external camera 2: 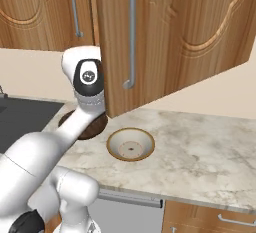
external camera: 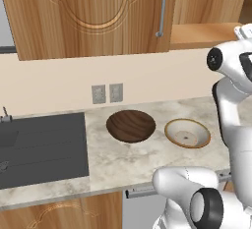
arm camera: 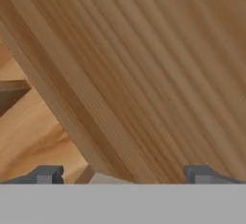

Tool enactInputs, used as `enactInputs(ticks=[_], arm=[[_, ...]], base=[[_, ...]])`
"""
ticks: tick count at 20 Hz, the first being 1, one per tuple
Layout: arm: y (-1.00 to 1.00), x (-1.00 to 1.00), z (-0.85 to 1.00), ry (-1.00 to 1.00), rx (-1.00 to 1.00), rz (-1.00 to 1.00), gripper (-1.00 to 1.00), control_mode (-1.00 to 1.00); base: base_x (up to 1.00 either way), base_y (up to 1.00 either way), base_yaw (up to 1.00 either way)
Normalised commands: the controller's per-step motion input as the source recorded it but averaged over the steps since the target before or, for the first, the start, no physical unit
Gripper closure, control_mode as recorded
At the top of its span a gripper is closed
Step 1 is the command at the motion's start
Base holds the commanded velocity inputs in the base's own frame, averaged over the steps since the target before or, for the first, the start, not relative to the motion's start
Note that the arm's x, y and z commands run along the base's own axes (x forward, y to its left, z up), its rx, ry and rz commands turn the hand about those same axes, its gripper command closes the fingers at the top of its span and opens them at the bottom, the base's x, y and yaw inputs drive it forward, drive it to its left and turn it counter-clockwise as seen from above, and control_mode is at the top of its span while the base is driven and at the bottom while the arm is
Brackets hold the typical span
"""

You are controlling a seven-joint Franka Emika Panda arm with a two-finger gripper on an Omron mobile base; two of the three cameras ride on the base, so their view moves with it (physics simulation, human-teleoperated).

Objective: Open the cabinet. Pick the bowls from the counter and place them in the cabinet. Then close the cabinet.

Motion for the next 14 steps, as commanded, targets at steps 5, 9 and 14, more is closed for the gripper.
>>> enactInputs(ticks=[5, 9, 14], arm=[[-1.0, 0.0, 0.0, 0.0, 0.12, -0.08, -1.0, -1.0], [-1.0, 0.0, 0.0, 0.0, 0.12, -0.06, -1.0, -1.0], [-0.85, 0.01, 0.0, -0.01, 0.09, -0.03, -1.0, -1.0]], base=[[0.0, 0.0, 0.0], [0.0, 0.0, 0.0], [0.0, 0.0, 0.0]])
